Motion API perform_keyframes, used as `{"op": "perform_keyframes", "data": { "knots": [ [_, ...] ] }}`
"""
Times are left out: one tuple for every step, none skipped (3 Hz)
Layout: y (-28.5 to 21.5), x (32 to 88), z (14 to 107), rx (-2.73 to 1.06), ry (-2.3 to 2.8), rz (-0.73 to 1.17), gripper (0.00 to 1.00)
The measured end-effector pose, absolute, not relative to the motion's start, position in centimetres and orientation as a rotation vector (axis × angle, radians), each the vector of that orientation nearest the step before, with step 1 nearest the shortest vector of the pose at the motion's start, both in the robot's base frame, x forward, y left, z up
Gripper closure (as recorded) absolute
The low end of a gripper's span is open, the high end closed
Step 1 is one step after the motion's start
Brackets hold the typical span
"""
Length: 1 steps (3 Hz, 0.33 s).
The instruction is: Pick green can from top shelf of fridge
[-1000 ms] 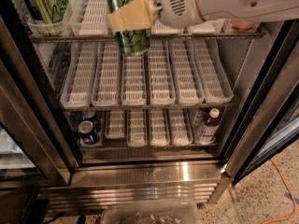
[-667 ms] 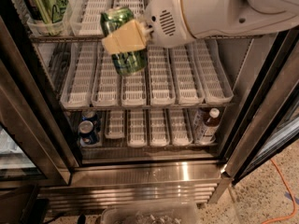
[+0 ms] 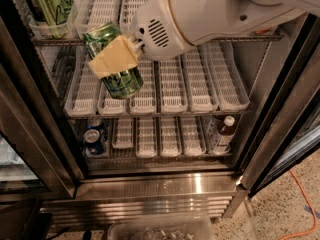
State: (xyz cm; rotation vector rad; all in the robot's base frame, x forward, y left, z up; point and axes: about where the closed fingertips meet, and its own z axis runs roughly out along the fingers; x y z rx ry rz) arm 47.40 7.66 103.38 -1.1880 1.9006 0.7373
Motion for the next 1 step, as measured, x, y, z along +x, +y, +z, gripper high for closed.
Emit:
{"op": "perform_keyframes", "data": {
  "knots": [
    [7.66, 47.4, 103.38, -1.188, 1.901, 0.737, 1.0]
  ]
}}
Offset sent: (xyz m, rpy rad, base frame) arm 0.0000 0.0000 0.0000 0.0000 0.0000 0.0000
